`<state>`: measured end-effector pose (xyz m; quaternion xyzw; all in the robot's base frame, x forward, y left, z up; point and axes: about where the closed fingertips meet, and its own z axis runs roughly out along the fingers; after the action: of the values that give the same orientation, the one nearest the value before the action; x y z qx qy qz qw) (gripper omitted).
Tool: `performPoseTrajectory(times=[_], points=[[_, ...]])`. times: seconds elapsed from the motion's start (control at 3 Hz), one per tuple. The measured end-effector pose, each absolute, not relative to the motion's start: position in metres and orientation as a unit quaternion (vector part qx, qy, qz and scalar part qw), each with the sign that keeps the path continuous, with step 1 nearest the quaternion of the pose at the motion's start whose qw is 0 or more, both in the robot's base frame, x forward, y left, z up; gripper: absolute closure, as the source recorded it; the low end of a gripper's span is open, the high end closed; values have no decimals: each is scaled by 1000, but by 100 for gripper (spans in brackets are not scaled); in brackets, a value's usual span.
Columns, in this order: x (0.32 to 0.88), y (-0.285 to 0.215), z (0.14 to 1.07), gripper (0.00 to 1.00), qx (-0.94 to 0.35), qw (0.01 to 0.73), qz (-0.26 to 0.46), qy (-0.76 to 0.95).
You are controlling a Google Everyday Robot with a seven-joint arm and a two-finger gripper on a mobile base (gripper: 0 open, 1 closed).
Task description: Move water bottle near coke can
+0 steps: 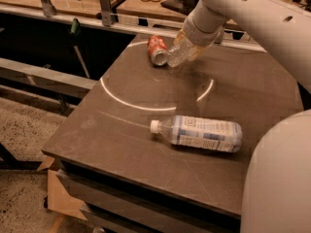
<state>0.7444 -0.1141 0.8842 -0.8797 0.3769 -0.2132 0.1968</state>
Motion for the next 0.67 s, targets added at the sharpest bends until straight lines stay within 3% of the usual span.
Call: performPoseTrajectory(times=[0.33,0.67], points=[[745,-115,875,13,-884,183,-206,378],[743,-123,865,0,-887,166,-196,383]])
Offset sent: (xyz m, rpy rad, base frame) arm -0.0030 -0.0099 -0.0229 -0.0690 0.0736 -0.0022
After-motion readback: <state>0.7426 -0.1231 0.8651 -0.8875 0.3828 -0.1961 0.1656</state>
